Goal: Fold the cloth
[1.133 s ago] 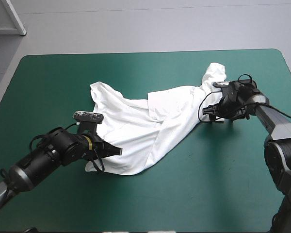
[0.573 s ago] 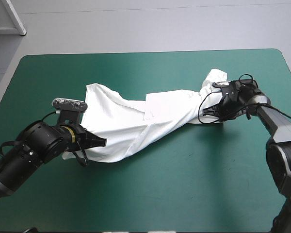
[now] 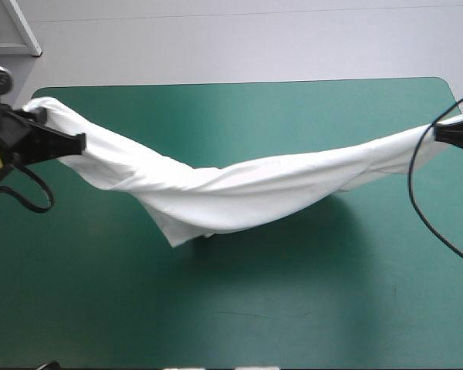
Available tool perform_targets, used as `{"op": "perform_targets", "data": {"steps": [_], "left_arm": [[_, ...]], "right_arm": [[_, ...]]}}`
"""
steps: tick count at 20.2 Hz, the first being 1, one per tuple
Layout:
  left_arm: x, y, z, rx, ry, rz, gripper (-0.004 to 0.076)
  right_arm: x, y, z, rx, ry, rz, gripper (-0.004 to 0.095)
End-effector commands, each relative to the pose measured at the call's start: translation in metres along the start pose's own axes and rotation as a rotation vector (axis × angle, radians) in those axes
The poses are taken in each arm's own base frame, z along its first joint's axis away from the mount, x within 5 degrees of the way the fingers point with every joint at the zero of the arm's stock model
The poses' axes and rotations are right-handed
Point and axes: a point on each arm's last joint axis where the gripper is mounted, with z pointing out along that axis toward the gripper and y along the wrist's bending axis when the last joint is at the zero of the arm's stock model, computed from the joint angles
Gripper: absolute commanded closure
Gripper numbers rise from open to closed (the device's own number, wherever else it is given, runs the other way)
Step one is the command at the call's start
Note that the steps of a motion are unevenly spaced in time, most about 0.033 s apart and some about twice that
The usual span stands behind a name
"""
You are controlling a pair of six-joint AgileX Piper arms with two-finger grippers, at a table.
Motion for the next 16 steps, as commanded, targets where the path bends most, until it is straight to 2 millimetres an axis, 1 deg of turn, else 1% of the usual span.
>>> {"op": "perform_targets", "data": {"steps": [1, 3, 5, 6, 7, 8, 9, 10, 11, 12, 14, 15, 16], "left_arm": [[-0.02, 0.032, -0.036, -0.109, -0.135, -0.03, 0.0734], [-0.028, 0.043, -0.048, -0.147, -0.188, -0.032, 0.0734], [-0.037, 0.058, -0.064, -0.221, -0.253, 0.007, 0.0734], [-0.039, 0.063, -0.069, -0.252, -0.27, 0.013, 0.0734], [-0.042, 0.071, -0.076, -0.306, -0.296, 0.023, 0.0734], [-0.042, 0.074, -0.079, -0.312, -0.304, 0.022, 0.0734], [-0.042, 0.073, -0.08, -0.296, -0.303, 0.034, 0.0734], [-0.042, 0.071, -0.079, -0.269, -0.297, 0.039, 0.0734], [-0.042, 0.062, -0.073, -0.201, -0.277, 0.047, 0.0734], [-0.043, 0.057, -0.069, -0.173, -0.266, 0.047, 0.0734], [-0.046, 0.031, -0.039, -0.115, -0.191, 0.095, 0.0734], [-0.046, 0.022, -0.027, -0.109, -0.161, 0.116, 0.0734], [-0.044, 0.003, -0.002, -0.096, -0.1, 0.159, 0.0734]], "right_arm": [[-0.022, -0.027, -0.076, 0.131, -0.284, 0.015, 0.0926], [-0.027, -0.037, -0.106, 0.193, -0.375, 0.027, 0.0926], [-0.033, -0.051, -0.141, 0.295, -0.457, 0.028, 0.0926], [-0.035, -0.055, -0.149, 0.32, -0.474, 0.031, 0.0926], [-0.038, -0.059, -0.163, 0.347, -0.51, 0.042, 0.0926], [-0.04, -0.06, -0.166, 0.346, -0.523, 0.047, 0.0926], [-0.043, -0.058, -0.167, 0.304, -0.537, 0.053, 0.0926], [-0.044, -0.055, -0.164, 0.272, -0.535, 0.055, 0.0926], [-0.047, -0.048, -0.155, 0.197, -0.514, 0.054, 0.0926], [-0.049, -0.044, -0.147, 0.162, -0.492, 0.049, 0.0926], [-0.053, -0.028, -0.116, 0.054, -0.376, 0.039, 0.0926], [-0.053, -0.024, -0.106, 0.039, -0.335, 0.031, 0.0926], [-0.053, -0.018, -0.082, 0.027, -0.259, 0.015, 0.0926]]}}
